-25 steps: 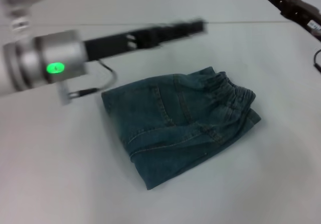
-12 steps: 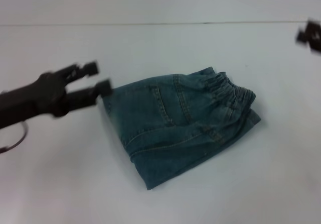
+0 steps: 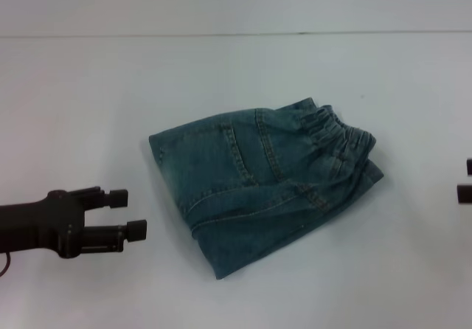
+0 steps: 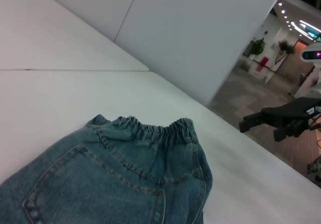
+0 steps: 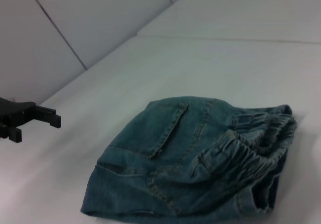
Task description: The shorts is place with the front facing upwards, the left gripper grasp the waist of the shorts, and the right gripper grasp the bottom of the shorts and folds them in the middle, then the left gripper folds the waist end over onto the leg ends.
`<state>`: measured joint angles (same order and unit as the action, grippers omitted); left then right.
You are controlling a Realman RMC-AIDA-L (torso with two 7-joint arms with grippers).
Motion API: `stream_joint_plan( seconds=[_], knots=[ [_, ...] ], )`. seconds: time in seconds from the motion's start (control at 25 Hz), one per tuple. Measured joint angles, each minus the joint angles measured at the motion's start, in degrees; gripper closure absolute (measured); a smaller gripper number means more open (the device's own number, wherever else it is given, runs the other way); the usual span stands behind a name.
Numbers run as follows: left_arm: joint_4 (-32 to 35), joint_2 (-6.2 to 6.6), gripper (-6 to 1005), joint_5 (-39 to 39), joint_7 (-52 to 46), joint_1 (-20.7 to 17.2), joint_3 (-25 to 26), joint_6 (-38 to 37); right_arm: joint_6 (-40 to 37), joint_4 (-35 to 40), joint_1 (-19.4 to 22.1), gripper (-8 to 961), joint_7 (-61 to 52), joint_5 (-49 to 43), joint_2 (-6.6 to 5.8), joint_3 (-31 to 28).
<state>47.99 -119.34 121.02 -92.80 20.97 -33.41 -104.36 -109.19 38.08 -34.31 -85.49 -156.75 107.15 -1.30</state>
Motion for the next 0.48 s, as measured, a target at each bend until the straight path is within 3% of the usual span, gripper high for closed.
stream_joint_plan(
  seconds=[0.2,0.48],
  knots=[
    [1.5,0.01,112,0.5,-1.1,-0.4,0.1,-0.3,-0.1,1.0,-0.1,10,-0.2,0.0,1.02,1.0],
    [3.6,0.04,113,0.6,-2.7,-0.6,0.2,-1.0,-0.1,1.2,-0.2,10,-0.3,-0.1,1.11,1.2]
  ],
)
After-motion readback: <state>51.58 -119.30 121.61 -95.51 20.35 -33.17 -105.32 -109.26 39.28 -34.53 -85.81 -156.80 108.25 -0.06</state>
